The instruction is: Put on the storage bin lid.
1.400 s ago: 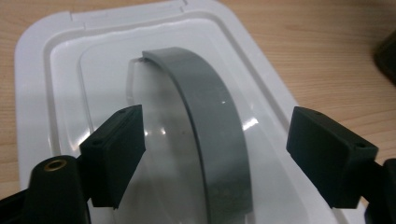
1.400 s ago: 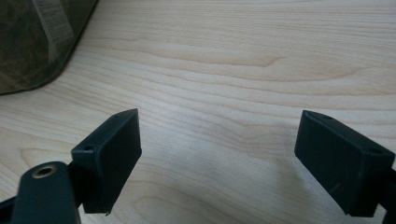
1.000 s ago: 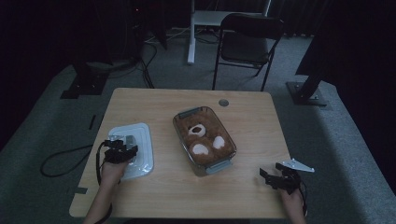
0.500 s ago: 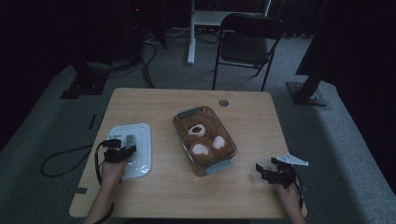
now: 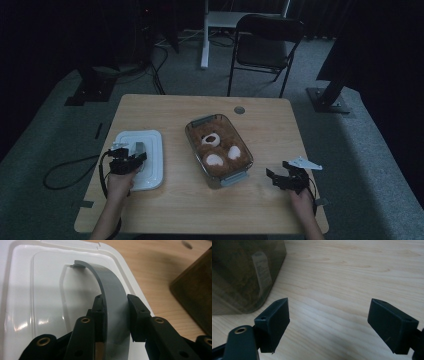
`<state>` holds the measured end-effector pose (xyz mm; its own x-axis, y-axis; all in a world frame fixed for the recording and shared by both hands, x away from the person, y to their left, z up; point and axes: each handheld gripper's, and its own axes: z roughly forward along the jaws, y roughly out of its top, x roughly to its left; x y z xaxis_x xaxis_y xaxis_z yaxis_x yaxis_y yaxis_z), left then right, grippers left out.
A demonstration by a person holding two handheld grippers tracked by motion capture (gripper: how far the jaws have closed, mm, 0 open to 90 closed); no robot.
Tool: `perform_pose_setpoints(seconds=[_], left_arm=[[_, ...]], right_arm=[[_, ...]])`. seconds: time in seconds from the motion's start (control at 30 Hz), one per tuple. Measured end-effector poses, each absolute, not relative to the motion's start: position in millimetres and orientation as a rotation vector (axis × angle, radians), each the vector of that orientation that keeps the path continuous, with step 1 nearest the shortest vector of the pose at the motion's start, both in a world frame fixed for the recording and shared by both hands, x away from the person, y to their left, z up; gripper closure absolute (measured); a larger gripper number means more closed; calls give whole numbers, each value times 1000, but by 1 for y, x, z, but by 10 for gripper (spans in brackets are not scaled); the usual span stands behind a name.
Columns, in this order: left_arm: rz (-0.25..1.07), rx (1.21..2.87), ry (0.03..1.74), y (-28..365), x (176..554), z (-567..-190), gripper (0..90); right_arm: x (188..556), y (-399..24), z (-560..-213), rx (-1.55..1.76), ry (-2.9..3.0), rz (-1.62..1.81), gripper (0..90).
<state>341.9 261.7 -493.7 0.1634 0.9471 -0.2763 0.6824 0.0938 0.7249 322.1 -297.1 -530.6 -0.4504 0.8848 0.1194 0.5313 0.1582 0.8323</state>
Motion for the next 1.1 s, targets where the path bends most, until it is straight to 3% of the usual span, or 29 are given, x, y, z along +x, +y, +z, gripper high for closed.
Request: perform_pose_setpoints(seconds=[0.6, 1.1], left_arm=[[437, 1588, 1410, 237, 322, -436, 714], [405, 1590, 1344, 217, 320, -415, 714]], right_arm=[[337, -278, -531, 1314, 2089, 1211, 169], [347, -255, -528, 1266, 2133, 1280, 156]])
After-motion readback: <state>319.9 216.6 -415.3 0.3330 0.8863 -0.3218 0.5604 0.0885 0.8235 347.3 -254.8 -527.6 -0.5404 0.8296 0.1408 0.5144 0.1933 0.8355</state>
